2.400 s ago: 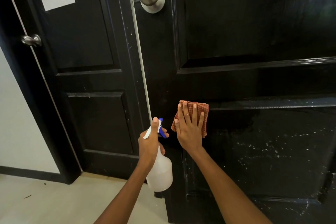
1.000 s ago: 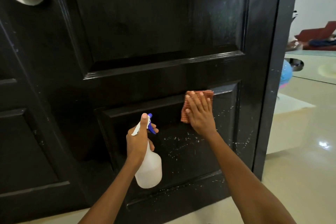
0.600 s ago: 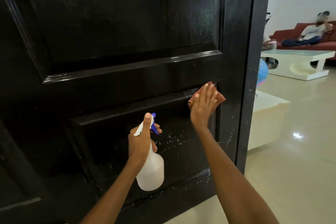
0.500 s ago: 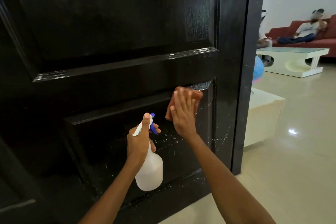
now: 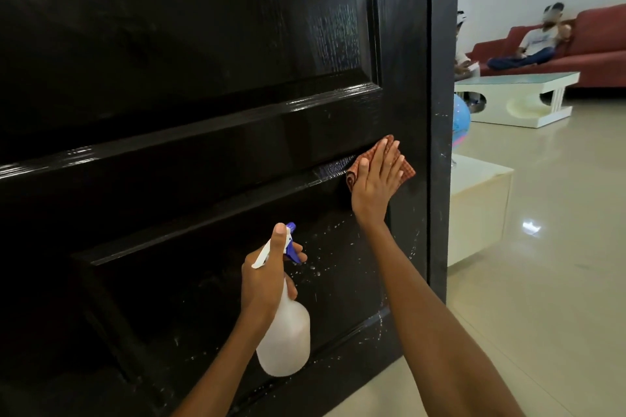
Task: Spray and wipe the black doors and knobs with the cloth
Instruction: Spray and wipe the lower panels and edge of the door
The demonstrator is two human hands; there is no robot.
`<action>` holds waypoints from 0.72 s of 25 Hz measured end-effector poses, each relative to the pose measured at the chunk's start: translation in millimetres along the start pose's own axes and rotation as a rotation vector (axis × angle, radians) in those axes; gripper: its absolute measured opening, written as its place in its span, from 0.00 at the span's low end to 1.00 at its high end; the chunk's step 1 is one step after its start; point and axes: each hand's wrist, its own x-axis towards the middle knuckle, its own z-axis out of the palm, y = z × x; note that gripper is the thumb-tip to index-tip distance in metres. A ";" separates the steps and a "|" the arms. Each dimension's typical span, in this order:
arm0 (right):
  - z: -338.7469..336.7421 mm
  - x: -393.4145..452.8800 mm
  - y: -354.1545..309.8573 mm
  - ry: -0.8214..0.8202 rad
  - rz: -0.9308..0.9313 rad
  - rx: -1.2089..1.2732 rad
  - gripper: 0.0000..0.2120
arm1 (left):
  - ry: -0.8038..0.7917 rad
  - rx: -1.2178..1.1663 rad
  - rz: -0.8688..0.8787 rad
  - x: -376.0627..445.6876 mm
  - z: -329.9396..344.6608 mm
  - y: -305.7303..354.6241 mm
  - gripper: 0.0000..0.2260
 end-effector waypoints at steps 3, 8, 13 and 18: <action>11.2 -24.0 25.2 0.017 -0.059 0.017 0.30 | -0.014 -0.012 -0.033 5.5 8.1 -12.7 0.29; 39.6 -134.7 107.9 0.001 0.352 0.155 0.28 | -0.003 0.000 -0.124 6.0 15.2 -51.1 0.29; 51.5 -182.8 134.0 -0.028 0.860 0.267 0.29 | -0.015 0.004 -0.183 -9.9 10.7 -78.5 0.27; 39.7 -145.7 69.7 0.035 0.749 0.371 0.32 | -0.012 0.017 -0.152 -11.7 4.9 -77.1 0.28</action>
